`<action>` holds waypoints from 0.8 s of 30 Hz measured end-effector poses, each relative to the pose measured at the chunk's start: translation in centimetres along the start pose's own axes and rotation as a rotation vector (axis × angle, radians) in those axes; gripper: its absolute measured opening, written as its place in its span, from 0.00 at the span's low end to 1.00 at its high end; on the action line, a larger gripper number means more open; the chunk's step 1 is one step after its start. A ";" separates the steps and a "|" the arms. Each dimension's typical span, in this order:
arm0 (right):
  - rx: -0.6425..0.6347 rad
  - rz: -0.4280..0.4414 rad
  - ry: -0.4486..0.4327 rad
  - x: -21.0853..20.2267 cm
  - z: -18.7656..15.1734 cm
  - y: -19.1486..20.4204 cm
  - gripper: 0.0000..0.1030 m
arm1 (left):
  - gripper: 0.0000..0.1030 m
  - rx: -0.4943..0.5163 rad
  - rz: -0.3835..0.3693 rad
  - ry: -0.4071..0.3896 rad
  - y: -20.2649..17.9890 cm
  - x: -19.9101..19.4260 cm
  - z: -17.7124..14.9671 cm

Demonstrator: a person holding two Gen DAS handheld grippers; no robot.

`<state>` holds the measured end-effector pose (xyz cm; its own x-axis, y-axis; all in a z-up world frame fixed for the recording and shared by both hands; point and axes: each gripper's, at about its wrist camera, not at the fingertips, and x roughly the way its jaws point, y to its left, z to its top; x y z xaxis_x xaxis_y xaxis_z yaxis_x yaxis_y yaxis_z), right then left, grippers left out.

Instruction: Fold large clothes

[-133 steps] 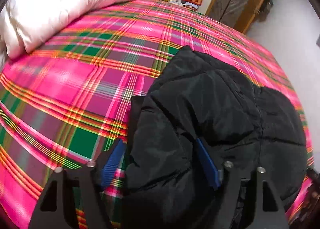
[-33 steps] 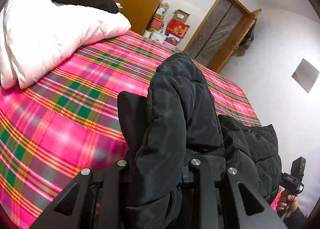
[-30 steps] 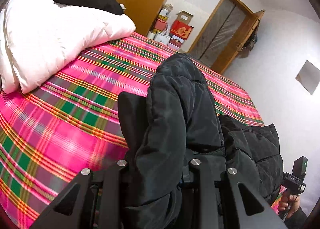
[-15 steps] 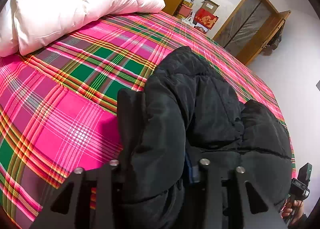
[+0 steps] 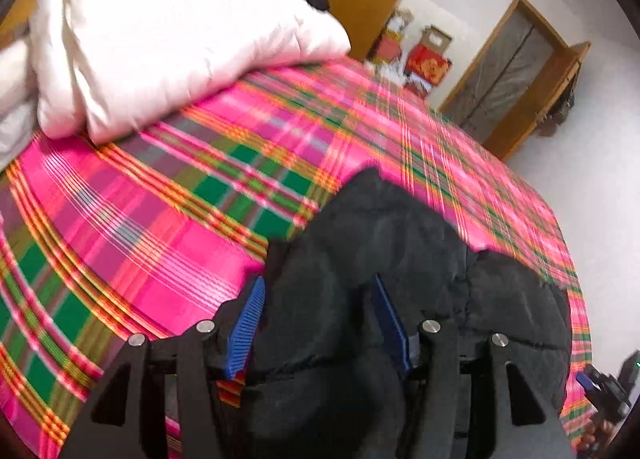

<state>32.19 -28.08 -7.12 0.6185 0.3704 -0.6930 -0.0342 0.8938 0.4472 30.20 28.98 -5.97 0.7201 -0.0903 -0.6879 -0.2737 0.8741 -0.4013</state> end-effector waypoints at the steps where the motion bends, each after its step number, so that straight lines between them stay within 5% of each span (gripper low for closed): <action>1: -0.031 0.003 -0.006 -0.3 -0.2 0.8 0.53 | 0.56 -0.009 -0.009 -0.014 0.0 -0.5 0.2; 5: -0.135 0.017 0.021 0.4 -1.8 3.4 0.53 | 0.56 0.030 -0.067 -0.014 -1.3 -1.0 -0.7; 10: -0.162 -0.030 0.139 4.6 -3.7 3.2 0.47 | 0.56 0.061 -0.021 0.090 -1.1 2.7 -2.6; 15: -0.156 -0.039 0.140 4.4 -3.4 3.1 0.47 | 0.56 0.066 0.006 0.099 -1.0 3.4 -2.2; 24: -0.200 -0.051 0.078 -0.9 -5.1 5.5 0.47 | 0.56 0.133 -0.027 0.028 -4.5 -3.6 -3.4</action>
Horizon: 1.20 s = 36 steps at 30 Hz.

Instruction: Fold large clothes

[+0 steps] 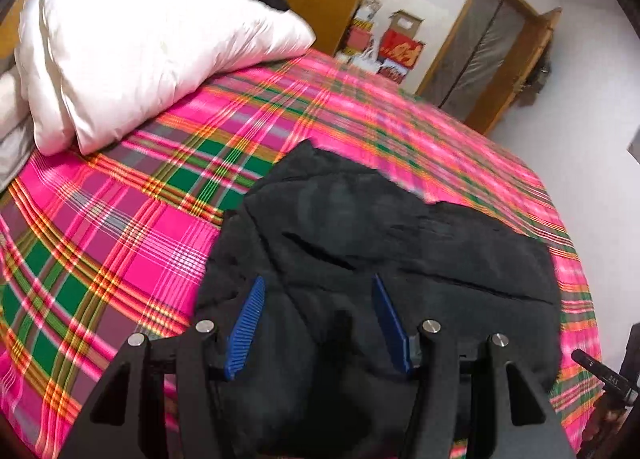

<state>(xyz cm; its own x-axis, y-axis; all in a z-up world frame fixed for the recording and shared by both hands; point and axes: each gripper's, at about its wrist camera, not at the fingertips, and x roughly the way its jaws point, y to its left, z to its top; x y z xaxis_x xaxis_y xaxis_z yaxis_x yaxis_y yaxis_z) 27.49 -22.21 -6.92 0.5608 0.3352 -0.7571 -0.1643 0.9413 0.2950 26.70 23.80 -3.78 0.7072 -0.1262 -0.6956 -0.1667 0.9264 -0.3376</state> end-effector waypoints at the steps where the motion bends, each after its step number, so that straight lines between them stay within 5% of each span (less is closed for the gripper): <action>1: -0.007 -0.002 -0.009 -0.7 -0.3 0.4 0.47 | 0.56 0.017 -0.001 -0.010 -0.9 -1.3 -0.5; 8: -0.045 -0.028 -0.061 -5.9 -3.3 2.9 0.49 | 0.60 0.071 -0.031 -0.059 -5.5 -8.6 -3.8; 21: -0.104 -0.071 -0.130 -13.3 -9.4 6.0 0.55 | 0.62 0.146 0.048 -0.082 -10.0 -18.0 -11.0; 36: -0.147 -0.068 -0.121 -15.1 -13.6 8.4 0.56 | 0.64 0.185 0.093 -0.041 -12.4 -20.5 -16.8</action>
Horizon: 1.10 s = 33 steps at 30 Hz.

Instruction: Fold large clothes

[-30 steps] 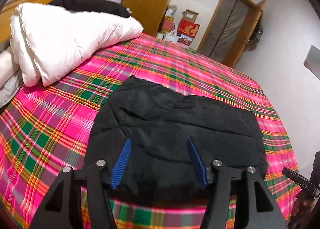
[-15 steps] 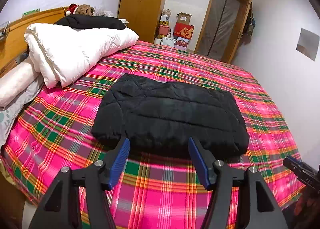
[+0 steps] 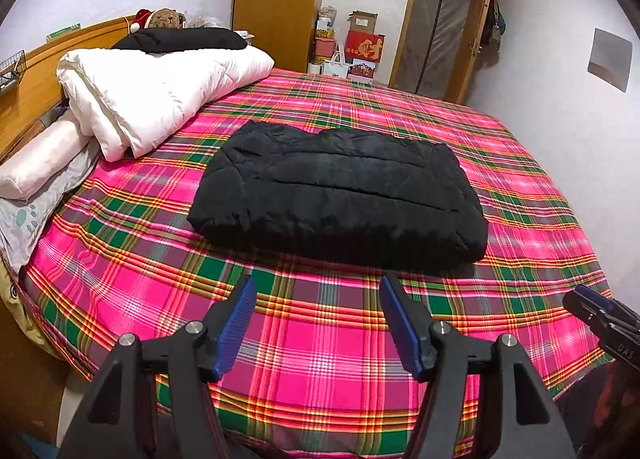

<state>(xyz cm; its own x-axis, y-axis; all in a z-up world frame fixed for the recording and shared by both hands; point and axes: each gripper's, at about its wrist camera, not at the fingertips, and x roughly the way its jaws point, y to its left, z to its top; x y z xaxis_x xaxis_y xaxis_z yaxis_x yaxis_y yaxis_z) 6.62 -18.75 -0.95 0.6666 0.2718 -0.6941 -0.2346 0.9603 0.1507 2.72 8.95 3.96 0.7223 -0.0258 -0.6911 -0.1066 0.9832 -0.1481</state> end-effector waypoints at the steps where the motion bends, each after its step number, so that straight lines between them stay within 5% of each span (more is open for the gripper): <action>1: -0.007 -0.001 0.003 0.1 -0.1 0.2 0.56 | 0.64 -0.001 0.001 0.000 0.0 0.1 -0.1; 33: -0.034 -0.003 0.043 1.2 -0.6 1.3 0.56 | 0.64 -0.056 -0.023 0.022 0.5 0.8 -0.7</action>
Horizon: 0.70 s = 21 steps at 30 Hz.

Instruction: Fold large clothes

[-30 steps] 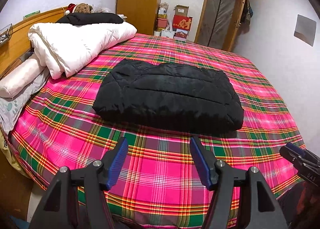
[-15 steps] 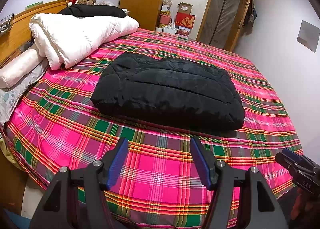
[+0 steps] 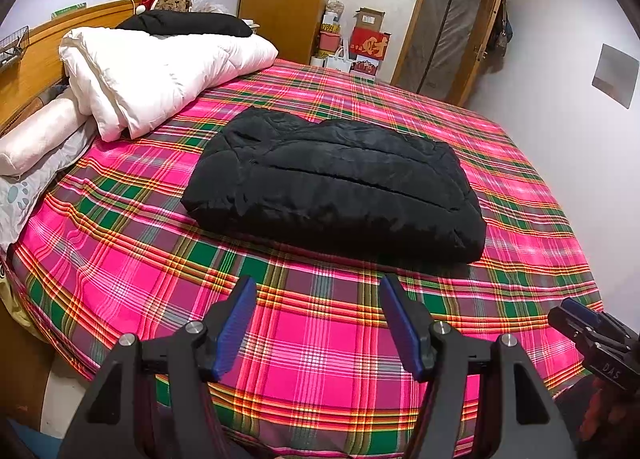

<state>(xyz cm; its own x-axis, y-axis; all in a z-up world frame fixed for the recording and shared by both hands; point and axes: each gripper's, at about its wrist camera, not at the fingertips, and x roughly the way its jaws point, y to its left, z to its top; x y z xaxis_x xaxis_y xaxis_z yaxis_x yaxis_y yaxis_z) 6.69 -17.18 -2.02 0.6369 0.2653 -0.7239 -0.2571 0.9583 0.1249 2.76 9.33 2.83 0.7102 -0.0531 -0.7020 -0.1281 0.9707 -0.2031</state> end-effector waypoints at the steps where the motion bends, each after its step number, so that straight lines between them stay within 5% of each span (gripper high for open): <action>1: 0.000 0.000 0.001 0.0 0.0 0.0 0.56 | 0.64 0.000 -0.001 0.000 0.0 0.0 0.0; 21: 0.001 0.001 0.001 -0.3 0.1 0.1 0.56 | 0.64 -0.028 -0.009 -0.008 0.1 -0.5 0.3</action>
<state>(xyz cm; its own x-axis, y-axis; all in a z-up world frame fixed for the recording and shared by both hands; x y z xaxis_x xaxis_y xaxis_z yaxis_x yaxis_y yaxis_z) 6.57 -17.16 -1.71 0.6360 0.2661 -0.7244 -0.2567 0.9582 0.1266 2.61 9.54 3.31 0.7169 -0.0600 -0.6945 -0.1406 0.9634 -0.2284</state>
